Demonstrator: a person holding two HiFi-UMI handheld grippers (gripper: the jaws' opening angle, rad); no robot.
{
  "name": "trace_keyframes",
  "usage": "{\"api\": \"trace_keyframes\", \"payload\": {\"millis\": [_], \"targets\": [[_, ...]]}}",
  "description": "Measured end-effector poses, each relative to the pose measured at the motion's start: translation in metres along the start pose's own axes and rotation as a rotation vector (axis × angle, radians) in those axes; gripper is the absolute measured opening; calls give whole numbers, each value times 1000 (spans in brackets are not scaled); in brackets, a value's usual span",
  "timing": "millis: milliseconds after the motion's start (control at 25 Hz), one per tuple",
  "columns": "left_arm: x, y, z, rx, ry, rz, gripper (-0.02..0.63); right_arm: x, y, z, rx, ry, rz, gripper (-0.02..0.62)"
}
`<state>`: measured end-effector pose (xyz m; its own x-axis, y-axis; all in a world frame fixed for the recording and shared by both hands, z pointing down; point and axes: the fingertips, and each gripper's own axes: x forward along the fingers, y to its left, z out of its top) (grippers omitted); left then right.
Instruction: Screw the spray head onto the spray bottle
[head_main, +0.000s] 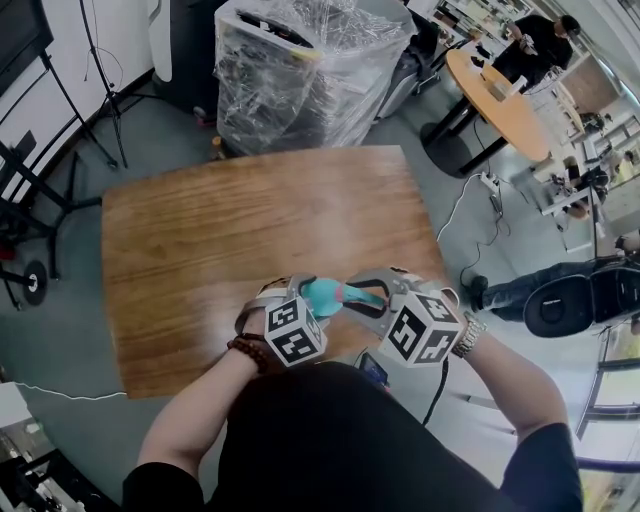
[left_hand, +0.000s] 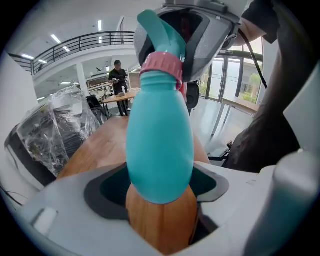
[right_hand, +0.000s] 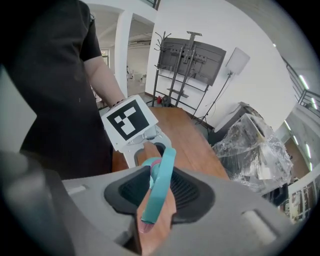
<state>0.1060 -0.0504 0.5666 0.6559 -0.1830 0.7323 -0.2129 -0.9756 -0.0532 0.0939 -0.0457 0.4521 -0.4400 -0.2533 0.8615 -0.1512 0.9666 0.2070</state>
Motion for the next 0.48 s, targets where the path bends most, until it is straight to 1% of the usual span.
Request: {"api": "trace_keyframes", "payload": {"millis": [120,280,400,480], "targets": [[2,1,-9,40,53,24,385,1,4,-2,-49,46,3,117],[4,1,-21,92,135,42,387,4,9,-6,-183,144,-4,115],[5,1,-20,96,155,38,387,10,15,-9,-297,213,-3,115],[5,0,-19,109,156,37,387,13,15,-11,-363,240,-17,115]]}}
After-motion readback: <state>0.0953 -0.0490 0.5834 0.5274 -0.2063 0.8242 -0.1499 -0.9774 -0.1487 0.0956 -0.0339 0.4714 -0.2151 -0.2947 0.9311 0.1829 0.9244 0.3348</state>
